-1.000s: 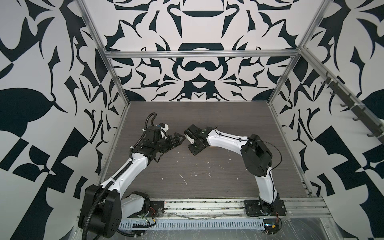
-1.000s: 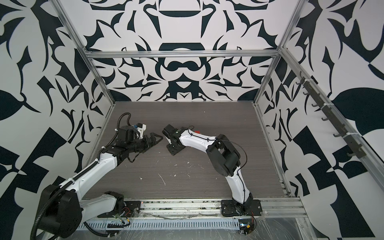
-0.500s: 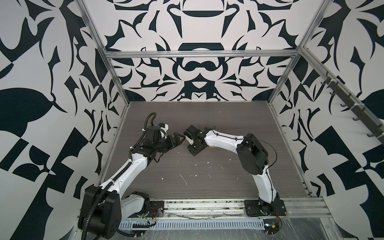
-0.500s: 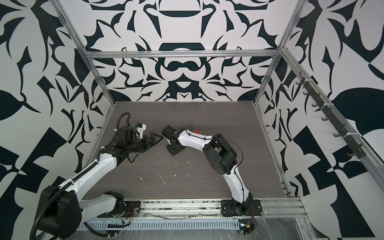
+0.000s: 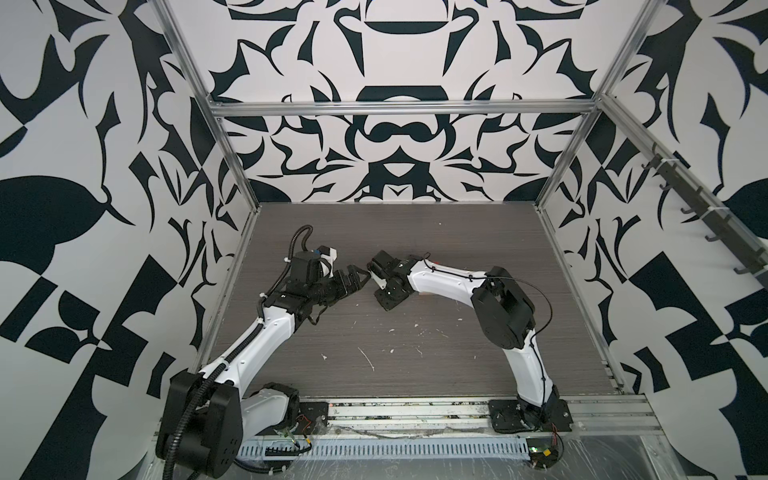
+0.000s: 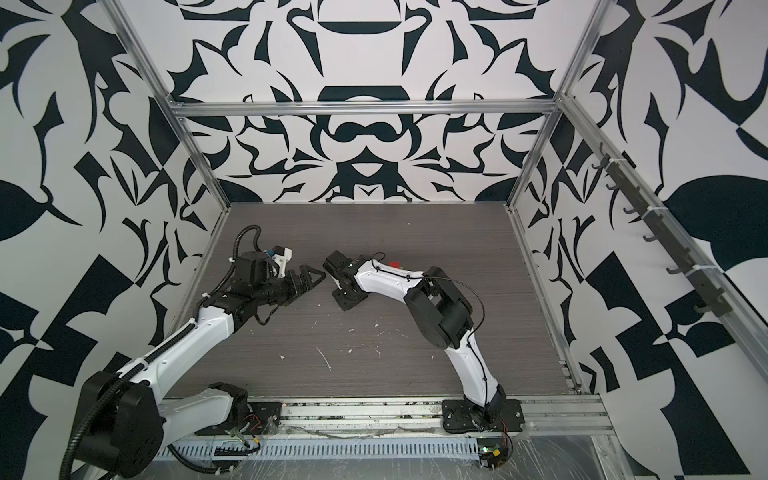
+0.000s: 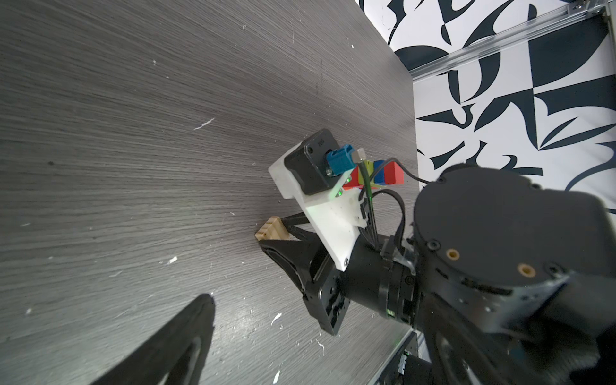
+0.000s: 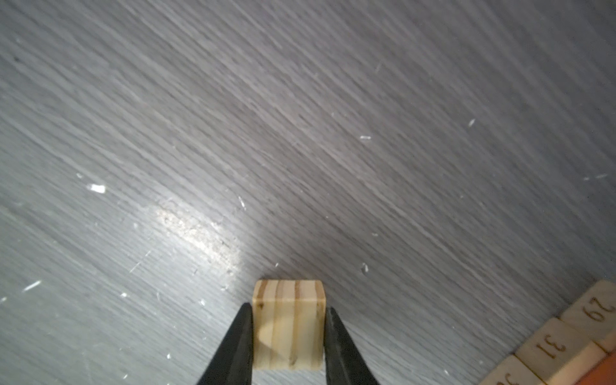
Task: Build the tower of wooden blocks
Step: 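Lower the right gripper and close it on the natural wood cube, then lift the wood cube and carry it over the stack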
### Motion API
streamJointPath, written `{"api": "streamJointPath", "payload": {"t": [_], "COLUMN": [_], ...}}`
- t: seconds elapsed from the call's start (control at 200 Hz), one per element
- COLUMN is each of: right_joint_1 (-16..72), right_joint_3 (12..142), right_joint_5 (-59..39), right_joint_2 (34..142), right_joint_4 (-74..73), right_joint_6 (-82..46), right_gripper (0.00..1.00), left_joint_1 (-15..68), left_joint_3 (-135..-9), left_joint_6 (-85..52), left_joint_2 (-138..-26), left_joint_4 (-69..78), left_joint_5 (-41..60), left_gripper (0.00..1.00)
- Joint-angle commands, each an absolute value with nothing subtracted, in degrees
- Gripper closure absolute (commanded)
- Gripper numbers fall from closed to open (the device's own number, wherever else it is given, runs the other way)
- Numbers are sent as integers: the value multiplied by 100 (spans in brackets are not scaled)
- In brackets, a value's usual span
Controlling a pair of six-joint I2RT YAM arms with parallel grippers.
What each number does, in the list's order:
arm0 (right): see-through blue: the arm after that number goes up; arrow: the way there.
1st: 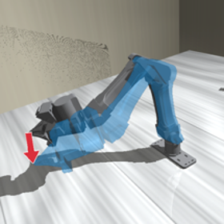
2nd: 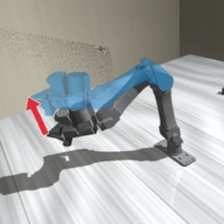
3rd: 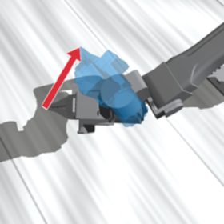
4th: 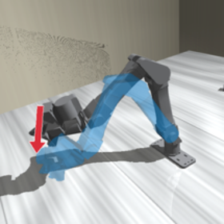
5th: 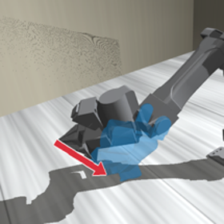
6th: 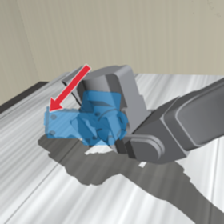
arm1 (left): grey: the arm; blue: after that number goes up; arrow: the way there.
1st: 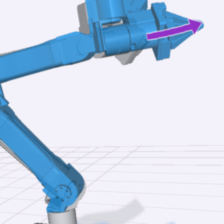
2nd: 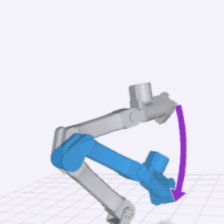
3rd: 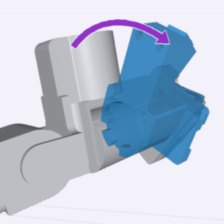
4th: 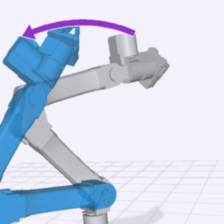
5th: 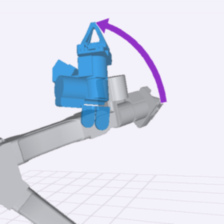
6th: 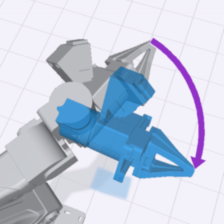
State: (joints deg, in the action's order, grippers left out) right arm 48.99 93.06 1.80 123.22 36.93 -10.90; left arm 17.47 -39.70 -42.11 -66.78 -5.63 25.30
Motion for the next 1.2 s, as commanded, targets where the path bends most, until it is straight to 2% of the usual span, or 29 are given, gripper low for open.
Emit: {"api": "streamJointPath", "payload": {"t": [0.0, 0.705, 1.195], "right_joint_1": [4929, 4879, 4394], "right_joint_3": [9549, 10219, 11018], "right_joint_5": [316, 614, 826], "right_joint_2": [12279, 11639, 11316], "right_joint_4": [3788, 4885, 5829], "right_joint_6": [-1158, -1960, -2472], "right_gripper": [69, 73, 74], "left_joint_1": [1730, 1725, 1725], "left_joint_3": [-3788, -3888, -3873], "left_joint_6": [-4190, -4171, -4146], "left_joint_2": [-6613, -6770, -6832], "left_joint_4": [-580, -360, -264], "left_joint_5": [2521, 2684, 2752], "left_gripper": [0, 0, 1]}}
